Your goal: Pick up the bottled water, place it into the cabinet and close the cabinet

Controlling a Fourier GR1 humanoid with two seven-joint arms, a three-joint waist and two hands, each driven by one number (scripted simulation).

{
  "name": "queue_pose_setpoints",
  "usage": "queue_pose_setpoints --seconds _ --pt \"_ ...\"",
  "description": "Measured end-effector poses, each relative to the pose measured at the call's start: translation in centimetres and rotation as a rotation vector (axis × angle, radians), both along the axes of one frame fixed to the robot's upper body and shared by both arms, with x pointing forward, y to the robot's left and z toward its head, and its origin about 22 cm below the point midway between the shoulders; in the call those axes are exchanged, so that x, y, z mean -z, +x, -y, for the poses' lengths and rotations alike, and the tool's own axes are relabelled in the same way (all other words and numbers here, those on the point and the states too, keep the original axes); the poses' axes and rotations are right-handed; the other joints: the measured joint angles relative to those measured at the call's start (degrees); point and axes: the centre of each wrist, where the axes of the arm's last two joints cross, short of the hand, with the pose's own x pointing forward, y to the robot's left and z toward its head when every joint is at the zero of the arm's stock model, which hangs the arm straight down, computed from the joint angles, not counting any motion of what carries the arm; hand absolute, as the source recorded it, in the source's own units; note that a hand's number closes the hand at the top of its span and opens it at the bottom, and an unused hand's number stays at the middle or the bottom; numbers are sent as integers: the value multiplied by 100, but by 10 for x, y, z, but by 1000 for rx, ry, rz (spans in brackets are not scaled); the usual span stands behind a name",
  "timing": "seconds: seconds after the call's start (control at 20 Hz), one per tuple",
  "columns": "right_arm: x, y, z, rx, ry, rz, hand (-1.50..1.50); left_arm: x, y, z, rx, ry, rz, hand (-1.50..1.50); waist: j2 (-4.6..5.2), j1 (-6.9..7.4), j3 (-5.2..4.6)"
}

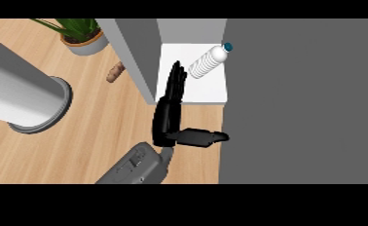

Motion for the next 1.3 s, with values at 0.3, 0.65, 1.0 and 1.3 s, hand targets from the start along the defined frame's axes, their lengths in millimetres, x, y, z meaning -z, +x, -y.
queue_pose_setpoints --seconds 0.3,0.65,1.0,1.3 --pt "0 0 0 -65 -18 -17 150 7 -54 -19 88 -14 -3 150 4 13 1" --pt "3 2 -6 -166 -17 -59 150 -5 -87 -72 104 12 -2 150 12 2 0" --pt "8 3 -15 -355 -28 -110 150 -9 -105 -126 86 59 -9 150 -6 -32 -7" --pt "10 5 -22 -431 -8 -82 150 -23 -109 -168 60 62 23 -150 -16 -50 -21"
